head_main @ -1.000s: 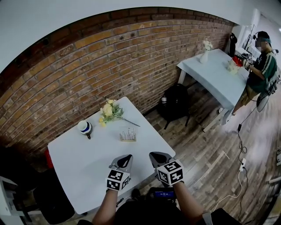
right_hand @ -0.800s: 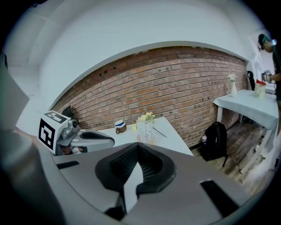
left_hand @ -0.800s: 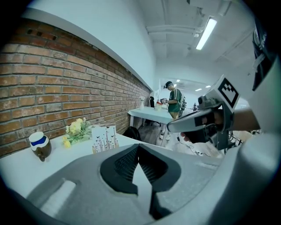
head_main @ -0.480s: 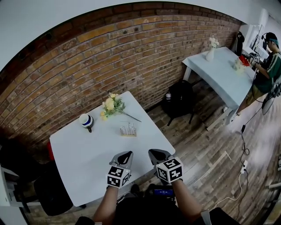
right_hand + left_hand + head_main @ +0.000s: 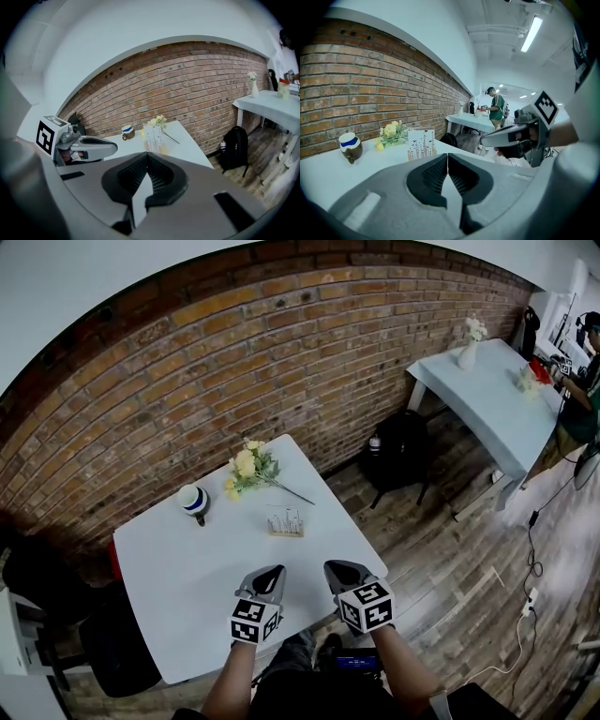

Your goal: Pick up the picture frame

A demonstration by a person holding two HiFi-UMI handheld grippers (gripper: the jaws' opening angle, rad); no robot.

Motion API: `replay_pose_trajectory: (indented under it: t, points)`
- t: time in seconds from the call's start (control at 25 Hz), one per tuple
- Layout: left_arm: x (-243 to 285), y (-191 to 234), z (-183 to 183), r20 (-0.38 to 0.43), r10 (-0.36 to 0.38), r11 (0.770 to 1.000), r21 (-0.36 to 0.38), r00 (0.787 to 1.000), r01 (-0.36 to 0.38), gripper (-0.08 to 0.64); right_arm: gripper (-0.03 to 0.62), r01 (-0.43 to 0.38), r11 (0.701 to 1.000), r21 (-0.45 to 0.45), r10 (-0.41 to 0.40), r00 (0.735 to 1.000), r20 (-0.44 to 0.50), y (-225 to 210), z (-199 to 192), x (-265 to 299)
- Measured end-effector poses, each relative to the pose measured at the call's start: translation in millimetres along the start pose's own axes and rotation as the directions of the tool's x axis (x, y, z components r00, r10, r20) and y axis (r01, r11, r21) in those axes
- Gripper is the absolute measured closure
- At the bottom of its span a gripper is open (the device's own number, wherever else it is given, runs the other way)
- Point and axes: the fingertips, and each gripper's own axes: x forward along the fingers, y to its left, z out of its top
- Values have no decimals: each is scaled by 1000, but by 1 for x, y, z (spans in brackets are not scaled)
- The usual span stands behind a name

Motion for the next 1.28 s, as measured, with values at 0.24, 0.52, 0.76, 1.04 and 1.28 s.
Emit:
replay_pose_trajectory:
  t: [0.24, 0.52, 0.76, 1.04, 1.28]
  points:
    - [30, 45, -1, -41, -12, 1000, 20, 999, 13, 546, 554, 21, 1000, -7, -22, 999, -38, -6, 2, 51]
    - [69, 89, -9, -77, -31, 999, 19, 997, 32, 448, 504, 73, 997, -2, -73, 994, -79, -24, 3, 109]
    - [104, 112, -30, -138, -29, 1000, -4, 990, 29, 409, 469, 117, 993, 16, -114, 987, -114, -42, -4, 143]
    - [126, 123, -49, -169, -43, 999, -23, 985, 40, 408, 457, 135, 990, 32, -129, 980, -153, -53, -15, 168]
    - [136, 123, -50, -146, -60, 998, -25, 987, 57, 410, 456, 111, 994, 12, -108, 980, -168, -53, -24, 178]
